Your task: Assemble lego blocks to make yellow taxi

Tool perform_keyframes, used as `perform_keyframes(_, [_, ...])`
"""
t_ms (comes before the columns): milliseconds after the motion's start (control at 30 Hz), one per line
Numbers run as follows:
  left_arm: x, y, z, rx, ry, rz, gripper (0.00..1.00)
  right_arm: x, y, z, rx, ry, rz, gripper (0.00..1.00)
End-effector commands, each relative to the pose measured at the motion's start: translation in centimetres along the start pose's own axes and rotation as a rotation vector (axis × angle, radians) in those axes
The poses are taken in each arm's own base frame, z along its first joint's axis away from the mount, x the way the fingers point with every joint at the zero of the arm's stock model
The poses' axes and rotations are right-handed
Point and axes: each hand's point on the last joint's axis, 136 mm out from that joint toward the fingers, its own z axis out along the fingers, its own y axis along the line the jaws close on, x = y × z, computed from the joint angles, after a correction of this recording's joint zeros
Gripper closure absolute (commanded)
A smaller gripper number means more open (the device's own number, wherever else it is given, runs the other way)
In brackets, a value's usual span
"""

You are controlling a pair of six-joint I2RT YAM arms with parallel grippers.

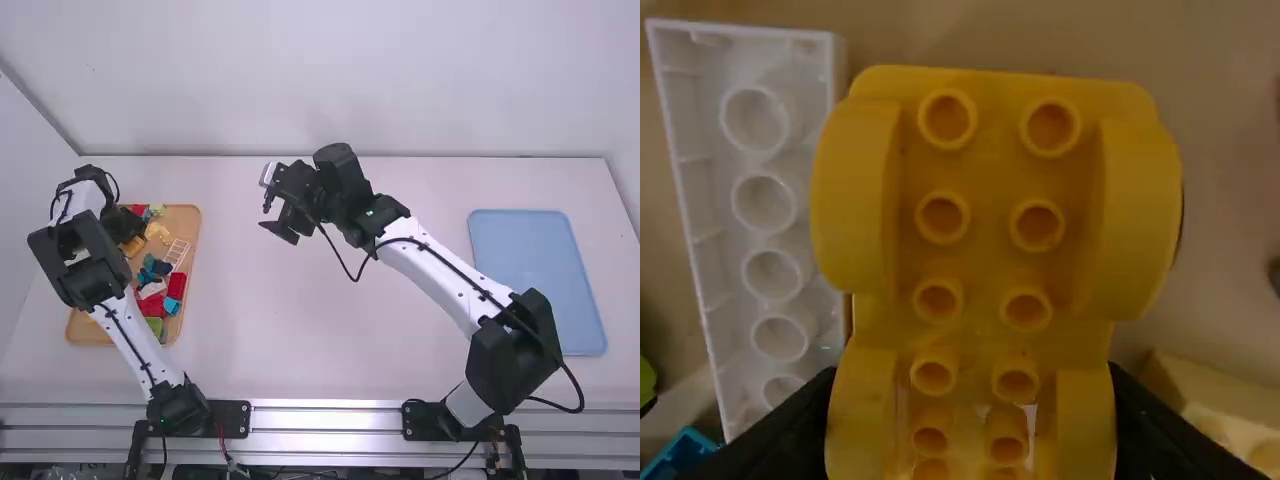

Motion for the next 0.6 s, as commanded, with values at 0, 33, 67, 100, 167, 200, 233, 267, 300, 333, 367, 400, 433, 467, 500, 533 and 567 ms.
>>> perform_keyframes(0, [0.5,-0.1,0.4,0.015,0.026,0.002,0.35,0.4,0.2,0.1,-0.008,0.006,0.008,0.02])
perform_keyframes(33, [0.4,-0.1,0.3,0.016,0.025,0.012,0.32,0.4,0.2,0.1,-0.008,0.006,0.007,0.02])
perform_keyframes(67, [0.4,-0.2,0.1,0.019,0.027,0.028,0.20,0.4,0.2,0.1,-0.007,0.006,0.007,0.01])
perform_keyframes(100, [0.3,-0.1,-0.1,0.017,0.028,0.027,0.18,0.4,0.2,0.1,-0.008,0.005,0.007,0.01])
perform_keyframes(167, [0.1,-0.2,-0.6,0.019,0.025,0.027,0.19,0.4,0.2,0.1,-0.008,0.005,0.007,0.01])
perform_keyframes(200, [-0.1,-0.3,-0.8,0.022,0.020,0.026,0.19,0.4,0.2,0.1,-0.008,0.005,0.006,0.01])
perform_keyframes(233, [-0.3,-0.5,-1.0,0.027,0.013,0.025,0.22,0.4,0.2,0.1,-0.008,0.005,0.006,0.01])
perform_keyframes(267, [-0.4,-0.6,-1.1,0.031,0.009,0.022,0.23,0.4,0.2,0.1,-0.009,0.005,-0.001,0.01])
perform_keyframes(300, [-0.5,-1.0,-1.2,0.058,0.012,0.029,0.25,0.4,0.2,0.1,-0.008,0.006,0.000,0.02])
perform_keyframes(333, [-0.5,-1.2,-1.2,0.071,0.014,0.038,0.27,0.4,0.2,0.1,-0.008,0.006,0.000,0.01])
perform_keyframes(367, [-0.5,-1.6,-1.2,0.087,0.012,0.057,0.28,0.4,0.2,0.1,-0.009,0.005,-0.001,0.01])
perform_keyframes(400, [-0.6,-1.6,-1.2,0.086,0.010,0.056,0.28,0.4,0.2,0.1,-0.008,0.006,-0.001,0.01])
perform_keyframes(433, [-0.6,-1.6,-1.2,0.086,0.009,0.055,0.28,0.4,0.2,0.1,-0.008,0.006,0.000,0.02])
perform_keyframes(467, [-0.6,-1.6,-1.2,0.088,0.009,0.055,0.28,0.4,0.2,0.1,-0.009,0.006,0.000,0.01])
perform_keyframes(500, [-0.6,-1.6,-1.2,0.087,0.009,0.056,0.28,0.4,0.2,0.1,-0.009,0.006,0.000,0.01])
perform_keyframes(533, [-0.6,-1.6,-1.2,0.085,0.008,0.056,0.28,0.4,0.2,0.1,-0.009,0.006,0.000,0.01])
perform_keyframes(567, [-0.6,-1.4,-1.1,0.079,0.005,0.049,0.28,0.4,0.2,0.1,-0.009,0.006,0.000,0.02])
